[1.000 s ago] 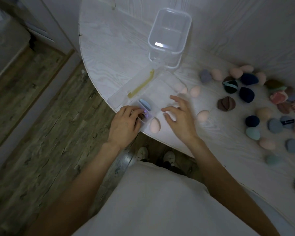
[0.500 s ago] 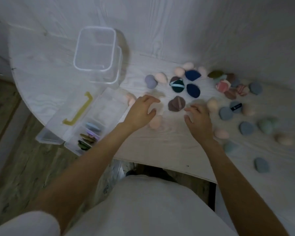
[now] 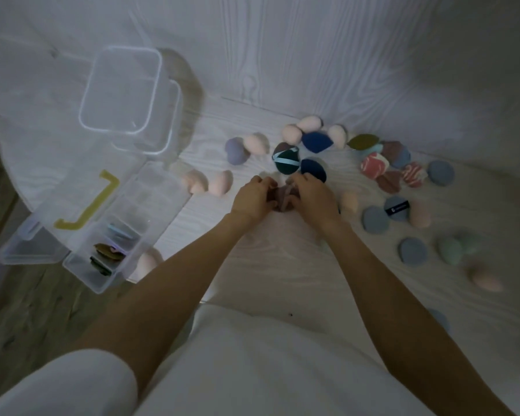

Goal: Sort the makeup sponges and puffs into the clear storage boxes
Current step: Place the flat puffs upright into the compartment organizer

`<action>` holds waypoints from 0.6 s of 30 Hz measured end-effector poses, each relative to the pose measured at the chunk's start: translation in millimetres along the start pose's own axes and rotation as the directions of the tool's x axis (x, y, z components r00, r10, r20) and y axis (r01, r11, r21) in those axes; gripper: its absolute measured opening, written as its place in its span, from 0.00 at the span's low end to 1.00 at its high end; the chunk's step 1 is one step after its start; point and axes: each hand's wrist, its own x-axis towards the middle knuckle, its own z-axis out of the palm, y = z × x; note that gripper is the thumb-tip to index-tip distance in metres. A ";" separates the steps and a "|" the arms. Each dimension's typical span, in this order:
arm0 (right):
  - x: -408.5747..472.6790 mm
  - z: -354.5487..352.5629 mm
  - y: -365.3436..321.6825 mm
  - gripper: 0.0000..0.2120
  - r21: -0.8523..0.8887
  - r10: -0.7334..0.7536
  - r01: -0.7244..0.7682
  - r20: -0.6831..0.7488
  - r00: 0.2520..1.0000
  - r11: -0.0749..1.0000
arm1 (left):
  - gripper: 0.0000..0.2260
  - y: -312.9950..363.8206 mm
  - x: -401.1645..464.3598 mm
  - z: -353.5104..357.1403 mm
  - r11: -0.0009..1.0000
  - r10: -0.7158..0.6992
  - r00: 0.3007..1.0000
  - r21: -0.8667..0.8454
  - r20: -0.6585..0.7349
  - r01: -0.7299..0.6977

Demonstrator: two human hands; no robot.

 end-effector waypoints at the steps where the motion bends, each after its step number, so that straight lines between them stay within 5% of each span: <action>1: -4.4 -2.0 0.9 0.06 0.029 0.002 -0.001 -0.027 1.000 1.000 | 0.16 -0.2 0.2 -0.7 1.000 -0.007 1.000 -0.011 0.001 0.007; 5: -23.7 -8.9 -2.9 0.03 0.183 0.092 -0.064 -0.146 0.985 0.981 | 0.10 -1.7 -5.9 -9.3 0.997 -0.026 0.999 -0.068 -0.037 0.024; 8: -41.4 -15.3 -20.8 0.07 0.353 0.130 -0.052 -0.202 0.971 0.934 | 0.06 -11.0 -34.0 -32.7 0.984 -0.024 0.982 -0.180 -0.188 -0.010; 13: -54.4 -10.3 -63.8 0.09 0.528 0.175 -0.104 -0.086 0.981 0.843 | 0.04 -50.7 -118.4 -87.0 0.981 0.071 0.832 -0.114 -0.550 -0.159; 18: -55.2 9.5 -112.7 0.09 0.577 0.064 -0.058 0.010 0.998 0.815 | 0.05 -116.2 -175.5 -116.1 0.996 0.025 0.789 -0.049 -0.614 -0.069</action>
